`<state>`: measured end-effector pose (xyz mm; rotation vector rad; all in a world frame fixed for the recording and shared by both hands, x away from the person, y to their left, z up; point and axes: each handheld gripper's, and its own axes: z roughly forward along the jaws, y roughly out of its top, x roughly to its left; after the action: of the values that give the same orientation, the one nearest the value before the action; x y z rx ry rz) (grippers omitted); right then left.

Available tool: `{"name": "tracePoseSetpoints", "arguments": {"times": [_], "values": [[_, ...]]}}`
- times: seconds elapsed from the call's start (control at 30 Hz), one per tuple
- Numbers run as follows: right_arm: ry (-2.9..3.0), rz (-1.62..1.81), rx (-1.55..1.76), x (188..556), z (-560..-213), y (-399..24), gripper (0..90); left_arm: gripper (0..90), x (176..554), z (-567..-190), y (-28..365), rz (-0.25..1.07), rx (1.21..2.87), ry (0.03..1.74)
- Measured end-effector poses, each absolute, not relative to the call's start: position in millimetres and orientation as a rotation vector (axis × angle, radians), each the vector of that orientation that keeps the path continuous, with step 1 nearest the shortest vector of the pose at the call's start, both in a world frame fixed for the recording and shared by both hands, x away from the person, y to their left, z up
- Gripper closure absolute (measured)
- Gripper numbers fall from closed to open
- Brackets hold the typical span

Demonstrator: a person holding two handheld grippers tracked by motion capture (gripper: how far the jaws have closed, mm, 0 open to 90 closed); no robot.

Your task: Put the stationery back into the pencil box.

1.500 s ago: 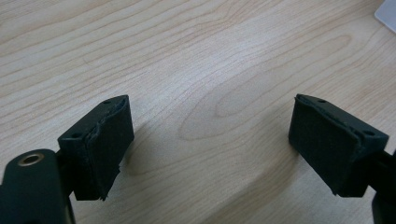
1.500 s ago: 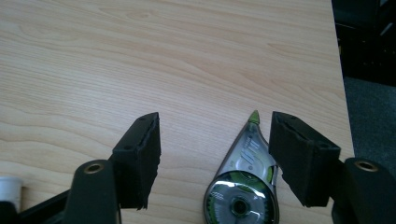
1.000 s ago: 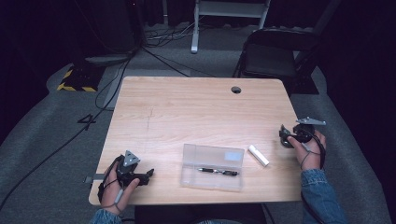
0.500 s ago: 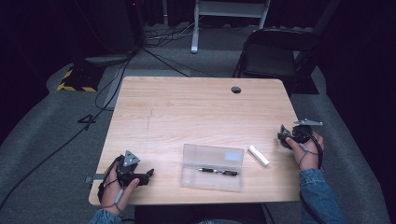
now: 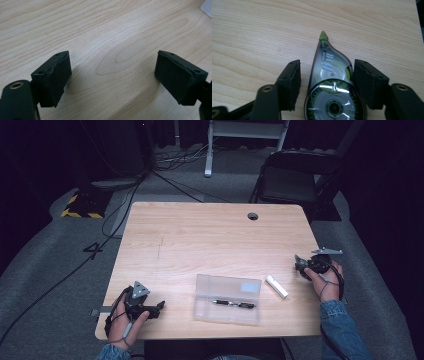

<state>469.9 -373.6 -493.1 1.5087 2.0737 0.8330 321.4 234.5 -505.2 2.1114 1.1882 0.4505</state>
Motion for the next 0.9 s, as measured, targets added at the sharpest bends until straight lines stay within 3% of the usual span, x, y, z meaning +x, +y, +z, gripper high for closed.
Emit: {"name": "tracePoseSetpoints", "arguments": {"times": [0.1,0.9], "values": [[2.101,0.842,1.485,470,-492,-372,49.4,14.4,321,-505,234,0.451,2.11,1.187],[2.17,0.836,1.459,459,-470,-356,52.2,14.1,322,-505,235,0.447,2.124,1.184]]}}
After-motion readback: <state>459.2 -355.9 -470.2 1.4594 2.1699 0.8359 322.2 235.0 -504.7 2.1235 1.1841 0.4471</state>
